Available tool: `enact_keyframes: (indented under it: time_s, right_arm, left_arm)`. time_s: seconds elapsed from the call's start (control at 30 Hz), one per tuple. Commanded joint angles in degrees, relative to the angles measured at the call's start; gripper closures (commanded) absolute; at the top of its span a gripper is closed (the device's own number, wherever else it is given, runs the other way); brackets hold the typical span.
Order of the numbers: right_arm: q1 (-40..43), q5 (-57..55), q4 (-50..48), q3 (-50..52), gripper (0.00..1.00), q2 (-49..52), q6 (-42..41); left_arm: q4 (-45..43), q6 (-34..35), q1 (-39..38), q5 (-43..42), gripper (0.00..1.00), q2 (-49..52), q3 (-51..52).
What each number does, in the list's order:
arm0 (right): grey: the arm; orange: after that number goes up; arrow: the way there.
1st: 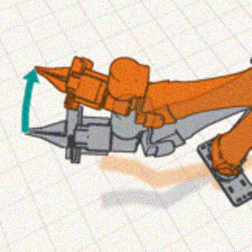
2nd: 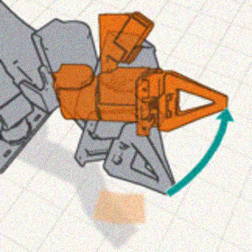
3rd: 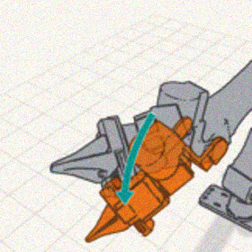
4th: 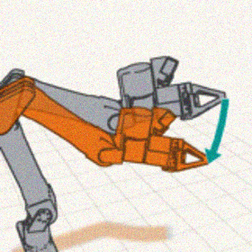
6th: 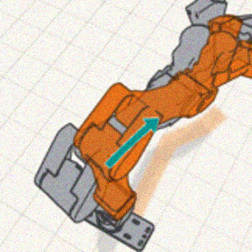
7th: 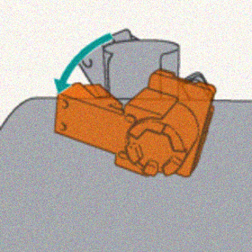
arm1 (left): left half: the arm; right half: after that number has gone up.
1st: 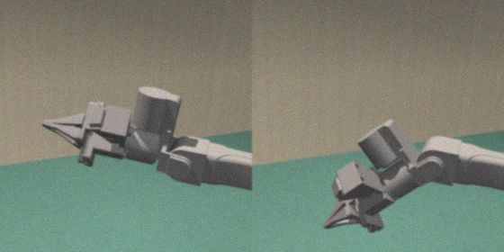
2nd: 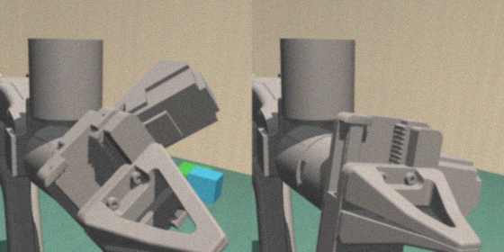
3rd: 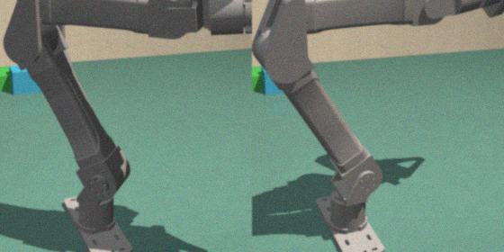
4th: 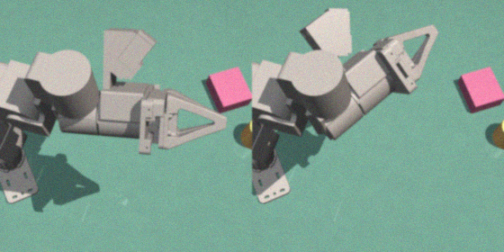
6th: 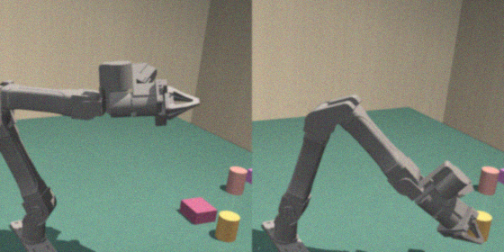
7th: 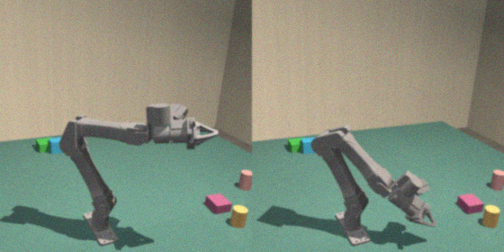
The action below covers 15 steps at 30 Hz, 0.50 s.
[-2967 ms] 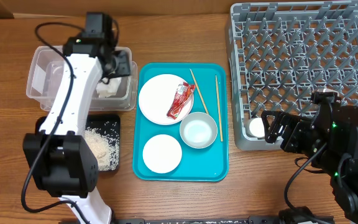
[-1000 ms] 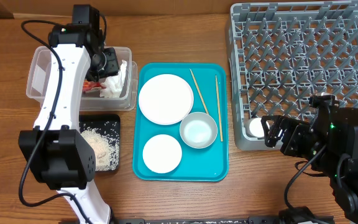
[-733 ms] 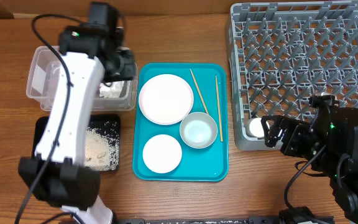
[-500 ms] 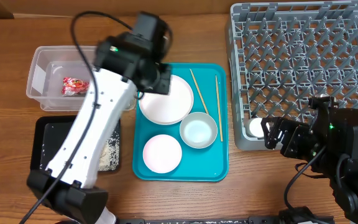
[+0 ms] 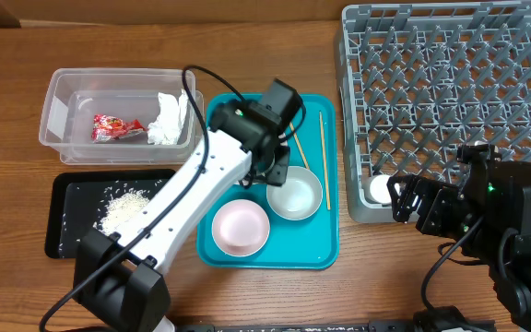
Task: Sort waste into correct bins and load items into the dishwasher
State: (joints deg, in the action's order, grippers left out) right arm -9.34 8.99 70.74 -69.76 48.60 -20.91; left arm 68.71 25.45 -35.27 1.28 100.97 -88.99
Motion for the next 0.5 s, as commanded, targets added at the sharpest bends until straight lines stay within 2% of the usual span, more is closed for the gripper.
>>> enact_keyframes:
  time_s: [0.0, 0.27, 0.37, 0.47]
  right_arm:
    - [0.2, 0.1, -0.1, -1.5, 0.0, 0.0, 0.4]
    - [0.2, 0.1, 1.0, -1.5, 0.0, 1.1, 0.4]
    - [0.2, 0.1, 1.0, -1.5, 0.0, 1.4, 0.4]
    - [0.2, 0.1, -0.6, -1.5, 0.03, 1.1, 1.7]
  left_arm:
    - [-1.3, 2.8, -2.4, 0.5, 0.53, 0.2, 2.6]
    - [-1.4, 5.9, -5.0, 1.9, 0.54, 0.2, 3.8]
    - [0.4, 5.9, -5.1, 2.8, 0.63, -0.3, 3.7]
    - [4.1, 5.8, -4.7, 5.9, 0.67, -2.5, 3.3]
